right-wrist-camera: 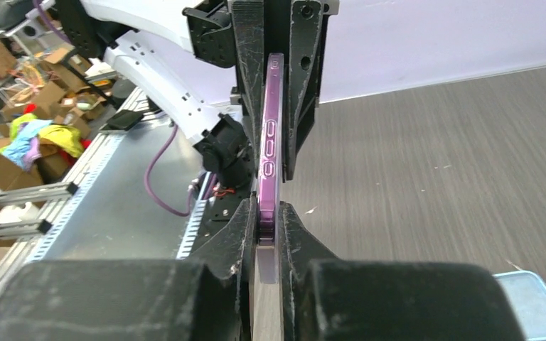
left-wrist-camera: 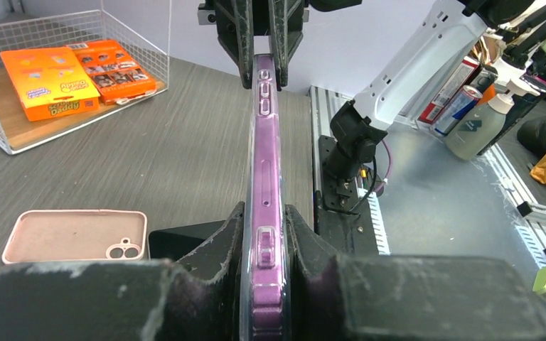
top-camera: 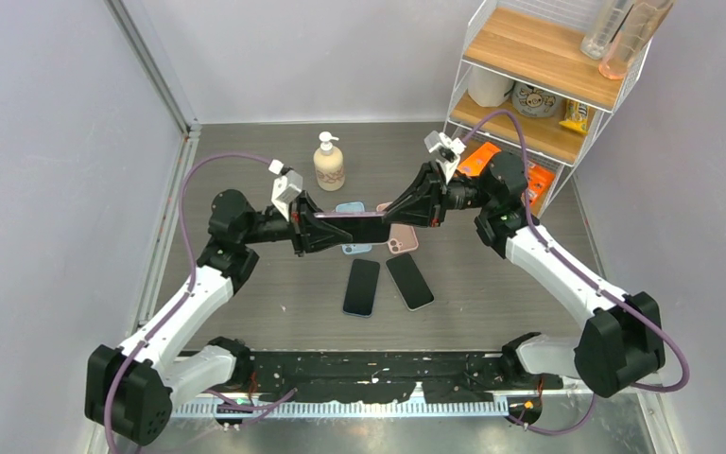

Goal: Take the phone out of the phone case
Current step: Remove the phone case from the phone.

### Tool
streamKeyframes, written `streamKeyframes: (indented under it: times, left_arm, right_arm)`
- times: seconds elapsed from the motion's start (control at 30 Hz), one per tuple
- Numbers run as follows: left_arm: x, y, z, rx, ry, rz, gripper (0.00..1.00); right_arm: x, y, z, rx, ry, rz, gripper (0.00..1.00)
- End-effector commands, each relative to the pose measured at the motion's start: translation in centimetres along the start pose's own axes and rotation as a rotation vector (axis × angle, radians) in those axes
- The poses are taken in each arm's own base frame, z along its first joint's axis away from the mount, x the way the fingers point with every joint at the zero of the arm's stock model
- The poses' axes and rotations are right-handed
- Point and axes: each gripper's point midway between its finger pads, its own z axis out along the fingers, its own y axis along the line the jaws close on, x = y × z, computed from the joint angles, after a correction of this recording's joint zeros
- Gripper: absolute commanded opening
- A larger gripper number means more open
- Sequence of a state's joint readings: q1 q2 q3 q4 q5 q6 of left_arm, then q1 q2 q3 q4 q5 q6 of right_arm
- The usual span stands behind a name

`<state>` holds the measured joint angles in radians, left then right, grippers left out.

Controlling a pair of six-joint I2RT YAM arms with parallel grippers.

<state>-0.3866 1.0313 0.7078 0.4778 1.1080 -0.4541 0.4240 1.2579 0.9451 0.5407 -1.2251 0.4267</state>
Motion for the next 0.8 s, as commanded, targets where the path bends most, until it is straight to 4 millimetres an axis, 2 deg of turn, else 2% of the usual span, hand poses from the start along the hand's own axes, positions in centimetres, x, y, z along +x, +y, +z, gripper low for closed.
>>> streamKeyframes:
  times: [0.0,0.17,0.23,0.3,0.6,0.77]
  left_arm:
    - [-0.5,-3.1,0.7,0.158,0.017,0.241,0.00]
    - [1.5,-4.2,0.6,0.274,0.115,0.369,0.00]
    - [3.1,-4.5,0.5,0.295,0.186,0.415,0.00]
    - [3.6,-4.9,0.7,0.308,0.230,0.468,0.00]
    - [4.4,-5.8,1.1,0.340,0.270,0.524,0.00]
    - [4.2,-6.1,1.4,0.347,0.268,0.540,0.00]
  right_arm:
    - [-0.1,1.9,0.5,-0.110,-0.006,0.013,0.05]
    - [0.6,4.1,1.4,-0.204,0.033,0.042,0.05]
    - [0.8,5.1,1.8,-0.243,0.051,0.040,0.05]
    - [1.2,5.9,2.0,-0.275,0.066,0.041,0.05]
    - [2.6,8.3,2.5,-0.375,0.118,0.013,0.05]
    - [3.3,8.6,2.4,-0.384,0.153,0.031,0.05]
